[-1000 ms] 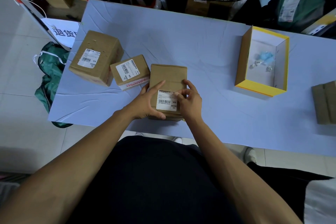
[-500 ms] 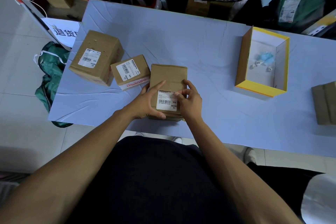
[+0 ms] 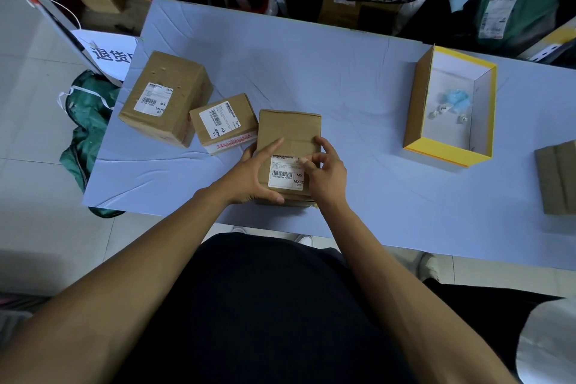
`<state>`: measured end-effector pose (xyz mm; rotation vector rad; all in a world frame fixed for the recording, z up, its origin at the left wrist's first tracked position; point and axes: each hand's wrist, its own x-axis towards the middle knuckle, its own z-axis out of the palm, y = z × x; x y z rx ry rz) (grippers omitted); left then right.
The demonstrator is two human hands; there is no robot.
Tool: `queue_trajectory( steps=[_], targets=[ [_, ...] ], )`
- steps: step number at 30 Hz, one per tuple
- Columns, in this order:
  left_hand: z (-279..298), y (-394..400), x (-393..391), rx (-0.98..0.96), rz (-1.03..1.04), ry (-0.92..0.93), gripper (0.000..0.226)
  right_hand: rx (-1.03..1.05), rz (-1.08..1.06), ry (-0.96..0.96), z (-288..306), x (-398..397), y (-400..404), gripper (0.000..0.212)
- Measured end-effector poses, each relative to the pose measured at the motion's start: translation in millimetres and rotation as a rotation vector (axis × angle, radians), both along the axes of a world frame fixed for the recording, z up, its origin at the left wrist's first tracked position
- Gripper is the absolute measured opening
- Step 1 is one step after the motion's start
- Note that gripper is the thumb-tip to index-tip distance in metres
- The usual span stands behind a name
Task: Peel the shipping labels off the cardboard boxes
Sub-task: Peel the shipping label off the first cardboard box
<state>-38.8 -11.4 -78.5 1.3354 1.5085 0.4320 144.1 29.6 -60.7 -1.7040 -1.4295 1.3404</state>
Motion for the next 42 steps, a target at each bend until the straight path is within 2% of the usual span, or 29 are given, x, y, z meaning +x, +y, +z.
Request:
queue_trajectory(
  steps=[25,29,33,37,42],
  targets=[
    [-2.3,1.2,-0.7,-0.005,-0.008,0.002,0.123,-0.052,-0.028,0.087,1.1,2.1,0.4,0.012],
    [-2.3,0.8,-0.9,-0.004,-0.001,-0.002,0.122,-0.069,-0.029,0.1,3.8,2.5,0.2,0.031],
    [-2.0,0.7,0.1,-0.002,0.001,0.001,0.122,-0.06,-0.008,0.078,3.4,4.1,1.8,0.016],
    [-1.6,1.0,0.3,0.0,-0.001,0.005,0.122,-0.093,-0.001,0.088,4.1,3.9,2.1,0.013],
    [-1.1,0.4,0.0,0.0,0.005,-0.003,0.122,-0.121,0.026,0.079,12.4,2.6,1.9,0.031]
  ],
)
